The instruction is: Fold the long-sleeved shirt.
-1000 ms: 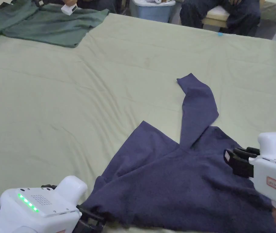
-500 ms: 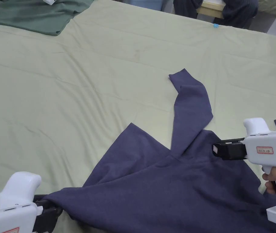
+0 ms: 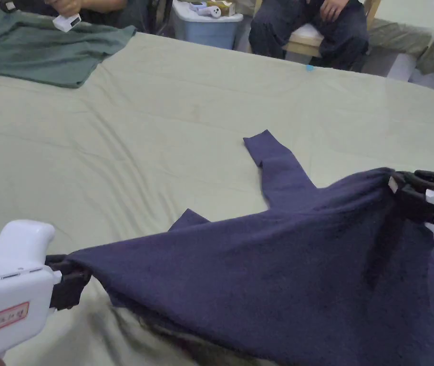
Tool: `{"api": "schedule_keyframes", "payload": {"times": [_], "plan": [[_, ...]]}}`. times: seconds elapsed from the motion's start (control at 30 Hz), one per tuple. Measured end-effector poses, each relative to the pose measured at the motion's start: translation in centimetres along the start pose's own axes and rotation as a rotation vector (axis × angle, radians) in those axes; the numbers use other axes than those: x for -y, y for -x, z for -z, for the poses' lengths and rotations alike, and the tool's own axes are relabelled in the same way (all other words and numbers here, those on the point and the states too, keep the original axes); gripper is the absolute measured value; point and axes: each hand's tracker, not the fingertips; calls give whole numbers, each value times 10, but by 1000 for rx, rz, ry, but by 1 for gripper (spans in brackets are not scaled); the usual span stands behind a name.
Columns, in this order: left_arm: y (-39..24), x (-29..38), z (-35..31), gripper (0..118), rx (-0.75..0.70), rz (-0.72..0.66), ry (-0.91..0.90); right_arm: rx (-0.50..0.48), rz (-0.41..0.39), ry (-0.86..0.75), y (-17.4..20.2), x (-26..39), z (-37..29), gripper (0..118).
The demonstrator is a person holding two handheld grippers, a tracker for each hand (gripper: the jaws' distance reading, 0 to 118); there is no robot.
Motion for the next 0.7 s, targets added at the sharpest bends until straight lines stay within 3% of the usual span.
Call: {"api": "schedule_keyframes", "payload": {"times": [0.2, 0.33, 0.43, 0.7], "plan": [[-50, -96, -60, 9, -101, 177, -241, 237, -82, -301, -23, -82, -110, 14], [-84, -173, -119, 8, -106, 147, -475, 379, -50, -442, -39, -137, -169, 14], [-107, -230, -163, 8, -129, 162, -603, 420, -41, -510, -49, -176, -205, 14], [-141, -332, -238, 8, -138, 142, -733, 570, 10, -642, -70, -274, -266, 14]]}}
